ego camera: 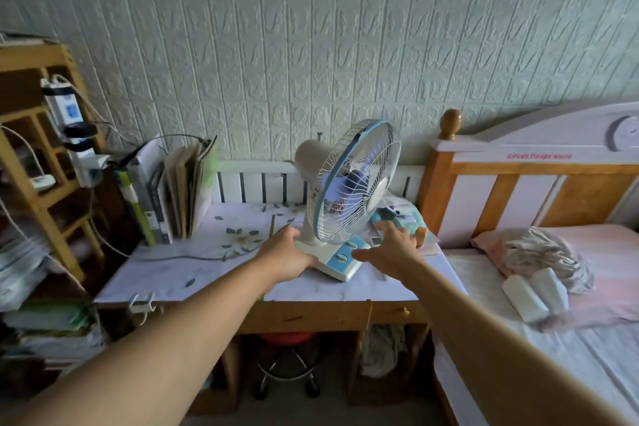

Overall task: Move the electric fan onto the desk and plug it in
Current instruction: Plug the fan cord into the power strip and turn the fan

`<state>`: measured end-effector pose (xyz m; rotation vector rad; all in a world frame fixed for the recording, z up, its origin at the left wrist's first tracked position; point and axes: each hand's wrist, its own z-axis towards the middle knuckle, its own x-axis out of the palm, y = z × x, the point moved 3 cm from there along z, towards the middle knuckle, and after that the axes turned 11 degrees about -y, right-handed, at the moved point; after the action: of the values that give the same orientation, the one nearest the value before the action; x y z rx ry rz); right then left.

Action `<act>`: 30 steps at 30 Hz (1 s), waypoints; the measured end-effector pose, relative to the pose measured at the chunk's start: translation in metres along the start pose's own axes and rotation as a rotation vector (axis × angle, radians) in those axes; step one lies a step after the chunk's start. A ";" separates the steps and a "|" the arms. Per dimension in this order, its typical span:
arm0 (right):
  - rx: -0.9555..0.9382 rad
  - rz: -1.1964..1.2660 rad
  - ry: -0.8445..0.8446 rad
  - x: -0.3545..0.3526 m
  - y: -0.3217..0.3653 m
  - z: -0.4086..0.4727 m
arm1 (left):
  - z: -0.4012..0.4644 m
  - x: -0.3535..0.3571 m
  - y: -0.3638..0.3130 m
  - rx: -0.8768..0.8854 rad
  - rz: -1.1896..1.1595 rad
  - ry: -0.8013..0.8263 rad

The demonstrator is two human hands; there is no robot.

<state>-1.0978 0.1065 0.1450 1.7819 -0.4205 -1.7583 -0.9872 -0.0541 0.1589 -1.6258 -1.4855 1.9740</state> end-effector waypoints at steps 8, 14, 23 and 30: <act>0.108 -0.020 0.043 0.077 -0.015 0.025 | 0.080 0.025 0.050 0.039 0.059 0.092; 0.159 -0.060 0.011 0.141 -0.038 0.058 | 0.157 0.061 0.099 0.077 0.024 0.098; 0.082 -0.127 -0.025 0.231 -0.088 0.124 | 0.261 0.128 0.153 0.156 -0.057 0.017; 0.005 -0.067 -0.102 0.263 -0.108 0.170 | 0.313 0.162 0.139 0.296 -0.185 -0.116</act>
<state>-1.2642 -0.0011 -0.1201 1.7327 -0.4118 -1.9020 -1.2468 -0.1895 -0.0816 -1.2284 -1.2548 2.0931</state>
